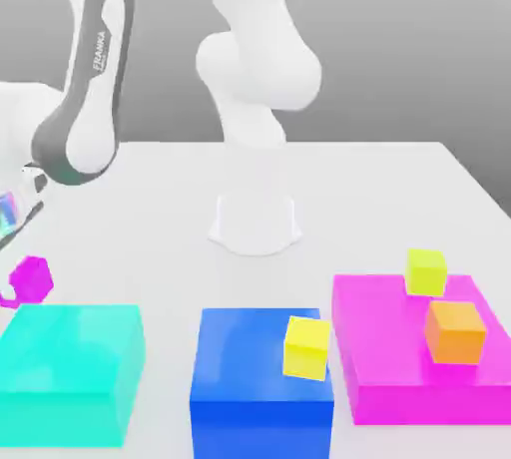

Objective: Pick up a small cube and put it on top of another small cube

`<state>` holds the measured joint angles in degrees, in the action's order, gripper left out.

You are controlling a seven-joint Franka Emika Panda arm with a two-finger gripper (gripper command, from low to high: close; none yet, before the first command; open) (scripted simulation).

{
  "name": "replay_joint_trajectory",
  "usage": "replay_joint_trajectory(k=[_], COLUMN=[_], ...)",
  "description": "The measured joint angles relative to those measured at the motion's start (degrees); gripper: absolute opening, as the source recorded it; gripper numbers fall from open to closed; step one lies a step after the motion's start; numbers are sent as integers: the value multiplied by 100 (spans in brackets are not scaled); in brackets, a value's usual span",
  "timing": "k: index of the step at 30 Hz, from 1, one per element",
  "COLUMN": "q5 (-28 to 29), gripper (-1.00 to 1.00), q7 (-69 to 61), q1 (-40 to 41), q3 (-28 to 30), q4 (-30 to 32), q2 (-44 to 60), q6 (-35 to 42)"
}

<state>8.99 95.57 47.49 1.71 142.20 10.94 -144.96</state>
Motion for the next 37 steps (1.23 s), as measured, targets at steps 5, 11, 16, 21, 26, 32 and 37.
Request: replay_joint_trajectory(k=[5,11,16,21,26,32,37], q5=[437,101,-580,-1116,-1487,-1439,-1176], gripper=[-100,-100,-100,-100,-100,-100,100], q7=[-1126,-1764,-860,365,1720,3088,3334], q1=[-4,-421,-1211,-2042,-2577,-2873,-2842], q3=[-50,-672,-1257,-1650,-2161,-2759,-2834], q4=[-578,-1078,-873,-554,-227,206,394], q2=[248,-55,-680,-1299,-1863,-1970,-1496], q6=[768,1738,1771,1637,1482,878,236])
